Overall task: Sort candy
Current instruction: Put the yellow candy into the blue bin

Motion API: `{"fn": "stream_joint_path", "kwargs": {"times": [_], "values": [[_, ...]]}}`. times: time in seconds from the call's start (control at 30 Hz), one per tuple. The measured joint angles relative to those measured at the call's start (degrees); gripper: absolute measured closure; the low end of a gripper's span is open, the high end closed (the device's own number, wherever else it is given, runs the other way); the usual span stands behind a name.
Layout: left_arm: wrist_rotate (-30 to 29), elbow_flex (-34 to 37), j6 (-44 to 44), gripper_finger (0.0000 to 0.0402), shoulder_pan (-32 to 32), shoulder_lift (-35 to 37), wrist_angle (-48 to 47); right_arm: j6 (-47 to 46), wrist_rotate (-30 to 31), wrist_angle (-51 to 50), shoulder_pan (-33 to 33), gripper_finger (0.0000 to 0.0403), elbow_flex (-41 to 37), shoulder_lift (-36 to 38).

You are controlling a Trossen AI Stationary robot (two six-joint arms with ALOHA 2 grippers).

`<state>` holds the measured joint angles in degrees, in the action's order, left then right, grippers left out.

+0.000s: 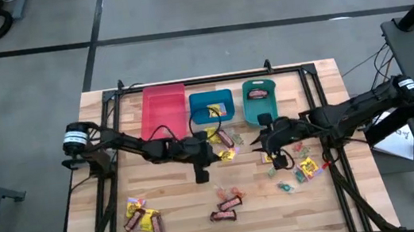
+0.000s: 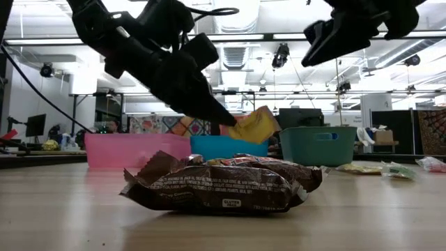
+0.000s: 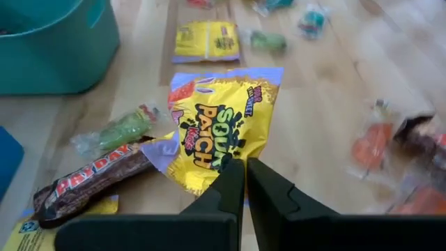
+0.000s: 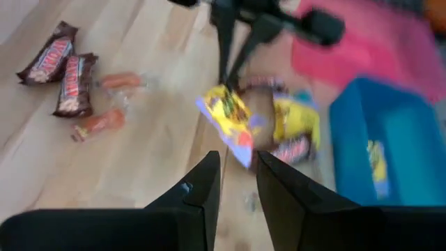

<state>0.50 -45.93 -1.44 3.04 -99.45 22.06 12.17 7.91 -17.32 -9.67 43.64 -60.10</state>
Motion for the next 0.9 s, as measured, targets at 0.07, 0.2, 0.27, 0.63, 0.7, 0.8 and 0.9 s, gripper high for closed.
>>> {"fn": "stream_joint_path", "kwargs": {"times": [0.07,0.2,0.27,0.63,0.7,0.8,0.9], "values": [[0.8,0.0,1.4,0.0401,-0.4,0.2,0.0,1.8,2.4,3.2,-0.9,0.0308,-1.2,0.0],[1.2,-0.1,4.0,0.0401,-0.3,0.2,0.0,2.7,3.3,7.4,-0.9,0.0275,-2.4,-0.7],[1.4,-0.1,5.8,0.0401,-0.4,0.2,0.1,2.7,3.3,7.9,-1.0,0.0255,-2.5,-2.0],[1.3,-0.2,11.4,0.0401,-0.4,0.1,2.9,4.6,3.3,15.5,-0.8,0.0202,-1.2,-14.2],[1.3,-0.2,11.8,0.0401,-0.4,0.1,3.0,4.9,3.3,16.2,-0.8,0.021,-0.6,-16.0],[1.1,-0.2,12.5,0.0401,-0.4,0.1,3.8,5.2,3.3,16.4,-0.8,0.0228,0.1,-18.1],[1.0,-0.2,12.9,0.0401,-0.4,0.1,4.7,5.0,3.3,16.4,-0.5,0.0254,0.8,-20.0]]}}
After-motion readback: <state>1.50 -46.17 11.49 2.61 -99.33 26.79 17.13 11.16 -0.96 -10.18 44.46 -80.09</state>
